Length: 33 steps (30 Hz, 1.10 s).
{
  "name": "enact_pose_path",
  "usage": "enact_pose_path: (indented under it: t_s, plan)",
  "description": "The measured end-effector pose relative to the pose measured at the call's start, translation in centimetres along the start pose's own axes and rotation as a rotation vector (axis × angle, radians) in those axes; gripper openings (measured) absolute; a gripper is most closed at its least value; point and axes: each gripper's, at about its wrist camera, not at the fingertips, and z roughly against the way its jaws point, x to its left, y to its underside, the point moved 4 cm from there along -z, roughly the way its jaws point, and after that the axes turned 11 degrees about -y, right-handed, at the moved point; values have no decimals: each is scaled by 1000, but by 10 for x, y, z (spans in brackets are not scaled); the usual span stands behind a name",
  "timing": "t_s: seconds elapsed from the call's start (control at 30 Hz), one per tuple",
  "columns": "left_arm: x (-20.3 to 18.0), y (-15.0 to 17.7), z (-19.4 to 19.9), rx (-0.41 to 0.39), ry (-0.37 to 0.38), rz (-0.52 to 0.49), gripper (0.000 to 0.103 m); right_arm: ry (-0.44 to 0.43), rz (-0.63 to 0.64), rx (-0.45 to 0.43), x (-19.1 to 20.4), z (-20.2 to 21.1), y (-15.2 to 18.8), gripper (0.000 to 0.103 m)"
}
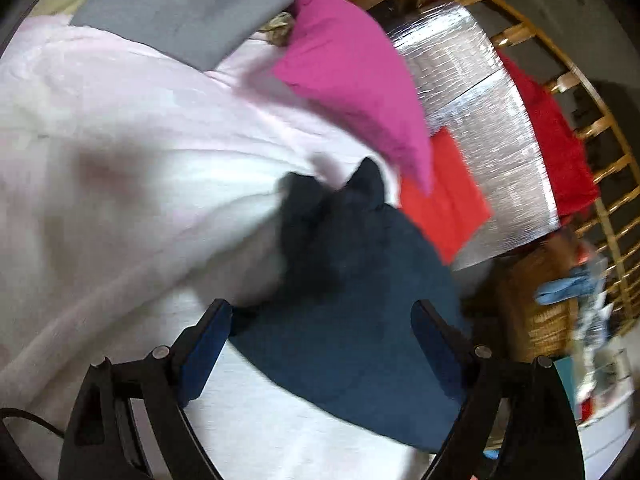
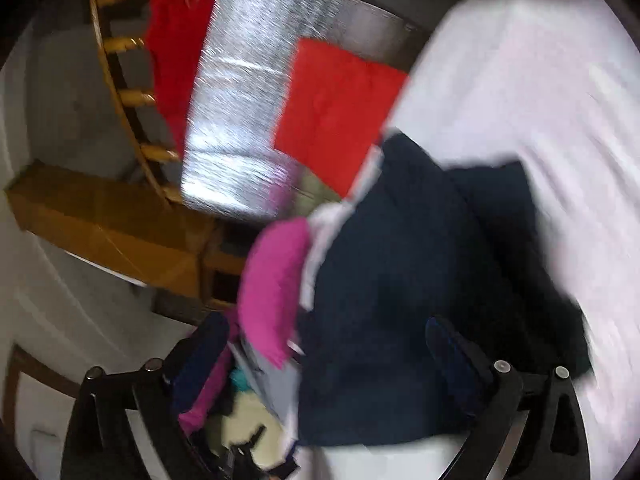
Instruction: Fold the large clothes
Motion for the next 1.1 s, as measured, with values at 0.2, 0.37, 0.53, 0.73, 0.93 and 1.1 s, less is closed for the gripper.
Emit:
enact_pose_path:
  t_s: [0.2,0.37,0.53,0.73,0.93,1.1]
  plan:
    - [11,8,-21,68,-103,27,91,54,-111,-48,-42,19,24,100]
    - [11,5,-34,95,-141,24,91,84,-99,-79,-51,11,19,100]
    - [-7,1,-24,42,-198,-70,91,53,25,-37,-12,2,14,85]
    - [-33,6,-1,-117,-339,-288,91,111,95,118,-10,-11,35,48]
    - [-20,25,-11,62,-304,-245,91,108,55,199,-18,-22,60,48]
    - [-15,35,-13,144,-225,-177,91,146,-55,137,-43,-13,66,65]
